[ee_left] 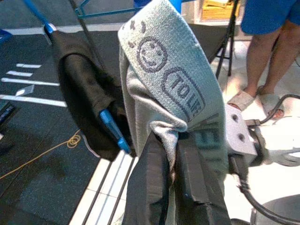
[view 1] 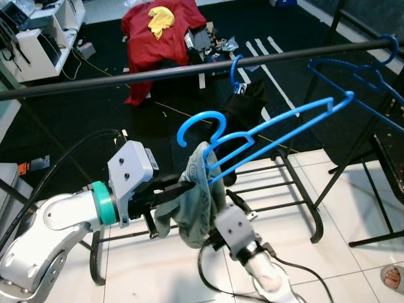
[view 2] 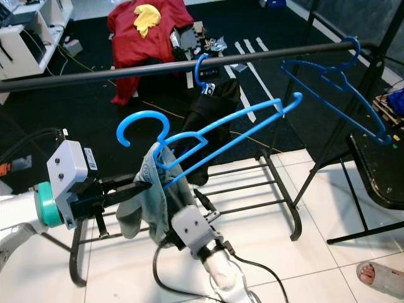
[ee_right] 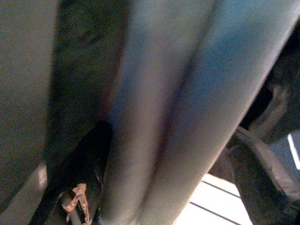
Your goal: Hang hanger
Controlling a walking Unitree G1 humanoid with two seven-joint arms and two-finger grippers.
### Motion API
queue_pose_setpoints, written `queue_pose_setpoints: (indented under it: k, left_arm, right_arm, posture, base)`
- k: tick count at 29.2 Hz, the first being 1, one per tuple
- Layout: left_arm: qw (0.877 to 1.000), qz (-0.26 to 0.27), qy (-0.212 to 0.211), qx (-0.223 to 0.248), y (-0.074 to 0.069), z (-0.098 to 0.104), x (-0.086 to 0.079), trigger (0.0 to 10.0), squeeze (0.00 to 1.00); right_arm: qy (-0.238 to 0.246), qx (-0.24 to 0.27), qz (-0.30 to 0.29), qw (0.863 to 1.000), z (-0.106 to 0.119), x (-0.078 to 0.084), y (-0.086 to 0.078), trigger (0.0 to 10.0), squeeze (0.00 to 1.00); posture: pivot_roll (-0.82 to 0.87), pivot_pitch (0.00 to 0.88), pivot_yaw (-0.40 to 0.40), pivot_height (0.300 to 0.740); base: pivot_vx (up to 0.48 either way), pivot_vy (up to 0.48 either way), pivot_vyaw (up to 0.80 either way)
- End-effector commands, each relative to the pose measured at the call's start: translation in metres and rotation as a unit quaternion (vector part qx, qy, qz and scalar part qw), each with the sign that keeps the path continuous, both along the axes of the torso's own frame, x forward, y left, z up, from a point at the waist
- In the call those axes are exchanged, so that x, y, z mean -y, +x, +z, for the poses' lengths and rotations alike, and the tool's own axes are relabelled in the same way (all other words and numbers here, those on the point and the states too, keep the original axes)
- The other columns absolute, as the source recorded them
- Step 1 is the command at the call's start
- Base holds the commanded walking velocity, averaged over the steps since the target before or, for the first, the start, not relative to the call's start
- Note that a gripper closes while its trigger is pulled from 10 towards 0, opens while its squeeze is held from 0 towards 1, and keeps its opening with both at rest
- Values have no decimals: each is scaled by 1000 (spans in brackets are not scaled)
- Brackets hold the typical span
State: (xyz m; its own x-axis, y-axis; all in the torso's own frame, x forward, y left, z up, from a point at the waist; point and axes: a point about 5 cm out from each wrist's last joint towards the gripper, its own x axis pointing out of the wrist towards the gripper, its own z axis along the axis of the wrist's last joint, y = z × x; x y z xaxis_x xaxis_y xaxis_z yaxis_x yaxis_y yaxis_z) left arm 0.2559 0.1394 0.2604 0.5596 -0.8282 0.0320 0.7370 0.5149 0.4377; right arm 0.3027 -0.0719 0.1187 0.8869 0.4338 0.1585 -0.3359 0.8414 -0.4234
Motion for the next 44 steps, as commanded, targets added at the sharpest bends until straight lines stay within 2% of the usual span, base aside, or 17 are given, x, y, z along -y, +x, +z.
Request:
queue_pose_setpoints:
  k: [1, 5, 6, 7, 8, 10, 11, 12, 13, 26, 31, 33, 37, 39, 42, 43, 44]
  left_arm:
    - [1000, -6, 1, 0, -3, 1, 1, 10000, 0]
    - [1000, -4, 2, 2, -4, 1, 1, 10000, 0]
    - [1000, 0, 2, 3, -4, 1, 1, 10000, 0]
    - [1000, 0, 2, 3, -4, 1, 1, 10000, 0]
    - [1000, 4, 1, 3, -5, 1, 0, 10000, 0]
    - [1000, 4, 1, 3, -5, 1, 0, 10000, 0]
    - [1000, 7, 1, 3, -5, 0, 0, 10000, 0]
    - [1000, 7, 1, 3, -5, 0, 0, 10000, 0]
    - [1000, 9, -1, 3, -5, 0, 0, 10000, 0]
    - [1000, 9, -7, 0, 0, -3, 5, 10000, 0]
    - [1000, 7, -9, -1, 1, -3, 6, 10000, 0]
    - [1000, 2, -10, -1, 1, -2, 7, 10000, 0]
    - [1000, 1, -10, -1, 1, -2, 8, 10000, 0]
    - [1000, 1, -9, -1, 1, -2, 8, 10000, 0]
    - [1000, 4, -8, 0, 0, -2, 7, 10000, 0]
    - [1000, 4, -8, 0, 0, -2, 7, 10000, 0]
    - [1000, 6, -8, 0, -1, -3, 7, 10000, 0]
  right_arm:
    - [-7, -23, -2, 1000, -11, -3, -2, 10000, 0]
    - [-8, -27, 18, 999, -8, -9, 4, 10000, 0]
    - [-9, -39, 70, 997, -7, -19, 2, 10000, 0]
    - [-9, -39, 70, 997, -7, -19, 2, 10000, 0]
    - [-17, -54, 123, 991, -9, -28, -4, 10000, 0]
    - [-17, -54, 123, 991, -9, -28, -4, 10000, 0]
    - [-25, -68, 166, 983, -13, -35, -12, 10000, 0]
    - [-25, -68, 166, 983, -13, -35, -12, 10000, 0]
    - [-30, -79, 193, 978, -17, -38, -21, 10000, 0]
    - [-46, -96, 208, 972, -33, -32, -42, 10000, 0]
    - [-46, -98, 211, 972, -34, -33, -42, 10000, 0]
    - [-49, -88, 222, 970, -30, -39, -35, 10000, 0]
    - [-48, -84, 232, 968, -26, -43, -31, 10000, 0]
    - [-51, -82, 249, 964, -22, -48, -30, 10000, 0]
    - [-67, -99, 297, 947, -22, -56, -38, 10000, 0]
    - [-67, -99, 297, 947, -22, -56, -38, 10000, 0]
    - [-76, -112, 319, 938, -24, -56, -46, 10000, 0]
  posture:
    - [-172, 202, 183, 740]
    - [-165, 199, 181, 740]
    - [-146, 198, 166, 740]
    - [-146, 198, 166, 740]
    - [-145, 198, 164, 740]
    - [-145, 198, 164, 740]
    - [-146, 197, 158, 740]
    - [-146, 197, 158, 740]
    - [-147, 197, 156, 740]
    - [-178, 198, 165, 740]
    - [-180, 198, 167, 740]
    - [-173, 190, 174, 740]
    - [-173, 190, 174, 740]
    - [-171, 188, 173, 740]
    - [-162, 184, 165, 740]
    - [-162, 184, 165, 740]
    - [-156, 182, 156, 740]
  base:
    - [0, 0, 0]
    - [0, 0, 0]
    - [0, 0, 0]
    - [0, 0, 0]
    - [0, 0, 0]
    - [0, 0, 0]
    - [0, 0, 0]
    - [0, 0, 0]
    - [0, 0, 0]
    - [0, 0, 0]
    - [0, 0, 0]
    - [0, 0, 0]
    - [0, 0, 0]
    - [0, 0, 0]
    - [0, 0, 0]
    - [0, 0, 0]
    - [0, 0, 0]
